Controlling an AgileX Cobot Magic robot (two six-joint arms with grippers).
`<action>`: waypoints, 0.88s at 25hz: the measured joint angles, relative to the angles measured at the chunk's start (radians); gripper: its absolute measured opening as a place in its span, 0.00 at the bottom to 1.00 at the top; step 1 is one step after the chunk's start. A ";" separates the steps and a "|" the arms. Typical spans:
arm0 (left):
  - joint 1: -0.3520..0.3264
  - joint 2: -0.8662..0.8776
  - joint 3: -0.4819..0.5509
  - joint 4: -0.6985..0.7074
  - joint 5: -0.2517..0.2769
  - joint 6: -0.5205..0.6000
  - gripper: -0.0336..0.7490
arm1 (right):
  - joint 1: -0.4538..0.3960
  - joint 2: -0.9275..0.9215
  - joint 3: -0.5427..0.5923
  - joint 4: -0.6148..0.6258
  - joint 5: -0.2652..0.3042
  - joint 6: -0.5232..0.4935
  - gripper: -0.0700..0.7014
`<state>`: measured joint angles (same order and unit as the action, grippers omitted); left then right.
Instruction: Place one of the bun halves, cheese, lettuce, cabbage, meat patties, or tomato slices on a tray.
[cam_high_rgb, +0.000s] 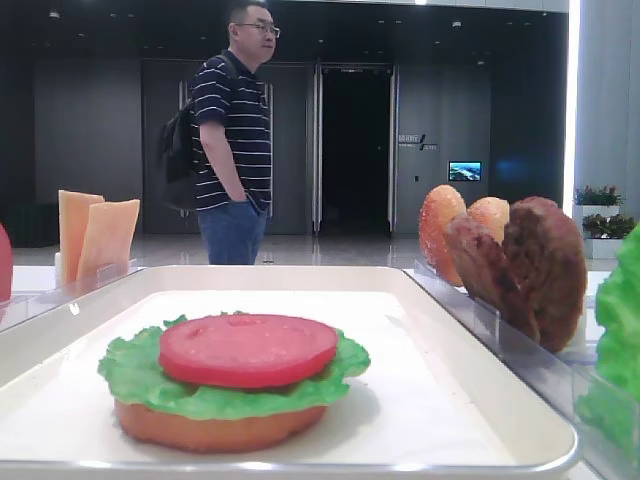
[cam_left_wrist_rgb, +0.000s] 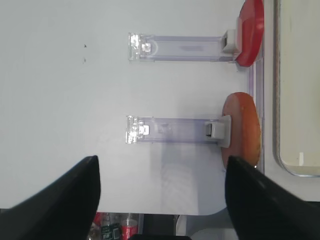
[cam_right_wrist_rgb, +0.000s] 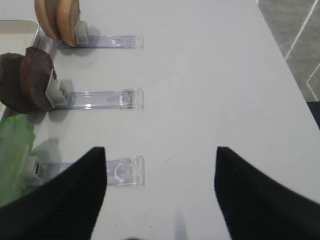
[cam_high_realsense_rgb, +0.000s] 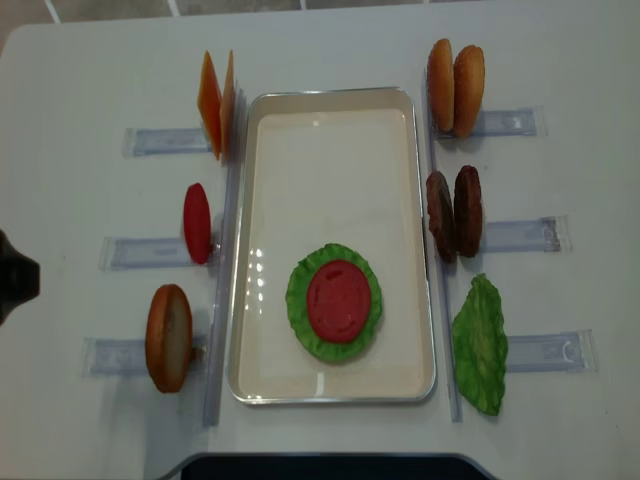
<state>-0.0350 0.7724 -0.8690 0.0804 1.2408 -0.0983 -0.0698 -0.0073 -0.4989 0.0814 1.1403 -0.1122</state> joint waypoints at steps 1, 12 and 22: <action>0.000 -0.029 0.007 -0.003 0.002 0.001 0.79 | 0.000 0.000 0.000 0.000 0.000 0.000 0.70; 0.000 -0.272 0.131 -0.006 0.007 0.051 0.79 | 0.000 0.000 0.000 0.000 -0.001 0.000 0.70; 0.000 -0.503 0.284 -0.008 -0.040 0.082 0.71 | 0.000 0.000 0.000 0.000 -0.001 0.000 0.70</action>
<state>-0.0350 0.2695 -0.5854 0.0721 1.2008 -0.0166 -0.0698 -0.0073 -0.4989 0.0814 1.1394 -0.1122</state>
